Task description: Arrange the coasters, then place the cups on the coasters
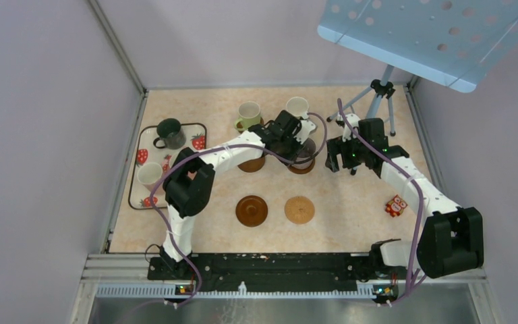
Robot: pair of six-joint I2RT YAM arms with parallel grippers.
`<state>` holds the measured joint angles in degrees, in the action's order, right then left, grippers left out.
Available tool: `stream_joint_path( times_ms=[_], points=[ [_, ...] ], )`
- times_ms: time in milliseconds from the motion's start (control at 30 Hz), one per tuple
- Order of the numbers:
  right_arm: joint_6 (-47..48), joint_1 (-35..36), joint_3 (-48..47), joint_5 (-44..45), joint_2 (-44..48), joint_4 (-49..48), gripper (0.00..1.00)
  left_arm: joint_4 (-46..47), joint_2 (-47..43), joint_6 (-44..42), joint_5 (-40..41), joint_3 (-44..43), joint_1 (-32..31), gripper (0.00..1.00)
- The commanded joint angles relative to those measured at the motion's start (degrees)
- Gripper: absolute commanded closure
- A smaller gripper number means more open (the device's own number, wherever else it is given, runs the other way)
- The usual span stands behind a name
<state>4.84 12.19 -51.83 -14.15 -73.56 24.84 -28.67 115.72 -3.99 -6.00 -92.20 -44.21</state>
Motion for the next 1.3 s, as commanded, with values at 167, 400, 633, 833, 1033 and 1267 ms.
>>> stream_joint_path(
  times_ms=[167, 400, 633, 833, 1033, 1267],
  points=[
    [-0.34, -0.58, -0.98, 0.27, 0.11, -2.23, 0.22, 1.27, -1.46, 1.95, -4.46, -3.39, -0.09, 0.46],
    [-0.19, -0.51, -0.85, 0.18, 0.12, -2.09, 0.22, -2.73, -4.55, 1.3, -5.6, -4.29, -0.01, 0.28],
    [0.84, -0.51, -0.72, -0.7, 0.34, -2.0, 0.22, -6.55, -11.49, -0.98, -5.92, -1.65, 0.57, 0.01],
    [3.59, -0.57, -1.97, -5.77, 0.75, 0.78, 0.21, -13.7, -17.99, -10.75, -14.13, -0.73, 5.92, 0.01],
    [5.4, -0.52, -2.07, -10.18, 1.85, 1.87, 0.2, -22.31, -23.45, -18.31, -20.35, -4.75, 20.36, 0.01],
    [6.89, -0.57, -3.95, -15.63, 2.01, 3.54, 0.18, -29.83, -24.82, -35.19, -19.47, -11.38, 40.19, 0.01]
  ],
)
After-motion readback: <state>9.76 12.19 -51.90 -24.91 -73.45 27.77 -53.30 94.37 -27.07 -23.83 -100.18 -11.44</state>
